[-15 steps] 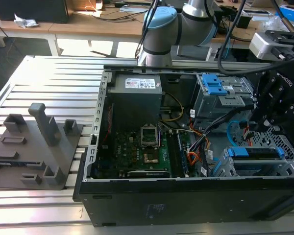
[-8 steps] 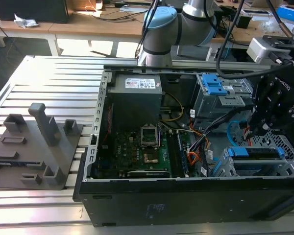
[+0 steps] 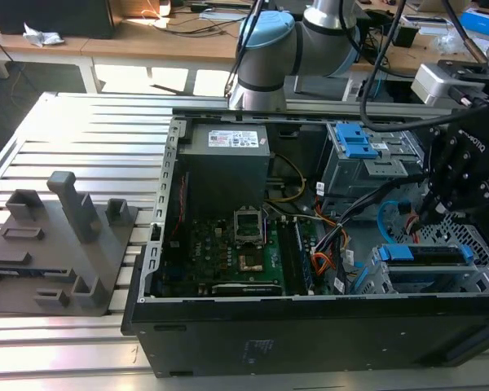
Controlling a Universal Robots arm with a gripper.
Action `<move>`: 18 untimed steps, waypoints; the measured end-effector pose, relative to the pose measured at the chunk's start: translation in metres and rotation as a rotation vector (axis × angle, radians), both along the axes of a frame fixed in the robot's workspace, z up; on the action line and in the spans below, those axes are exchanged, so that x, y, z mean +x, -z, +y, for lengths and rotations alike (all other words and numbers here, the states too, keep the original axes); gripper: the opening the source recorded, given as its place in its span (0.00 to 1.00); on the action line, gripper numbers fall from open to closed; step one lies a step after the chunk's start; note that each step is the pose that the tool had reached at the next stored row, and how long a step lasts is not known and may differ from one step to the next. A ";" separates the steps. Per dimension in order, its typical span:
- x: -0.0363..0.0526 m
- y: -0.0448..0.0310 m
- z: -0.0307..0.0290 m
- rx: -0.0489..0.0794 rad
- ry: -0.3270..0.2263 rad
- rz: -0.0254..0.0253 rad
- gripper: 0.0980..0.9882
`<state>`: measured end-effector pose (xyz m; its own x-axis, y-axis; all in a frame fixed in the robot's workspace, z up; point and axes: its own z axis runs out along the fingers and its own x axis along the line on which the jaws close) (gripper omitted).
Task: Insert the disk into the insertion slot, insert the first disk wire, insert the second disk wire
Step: 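Insert the first disk wire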
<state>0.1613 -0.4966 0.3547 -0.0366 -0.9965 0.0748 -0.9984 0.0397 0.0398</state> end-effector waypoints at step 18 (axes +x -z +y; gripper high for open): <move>0.0095 0.0117 -0.0389 0.070 0.000 0.0022 0.09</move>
<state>0.1708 -0.5355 0.3430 -0.0367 -0.9993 0.0055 -0.9983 0.0370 0.0446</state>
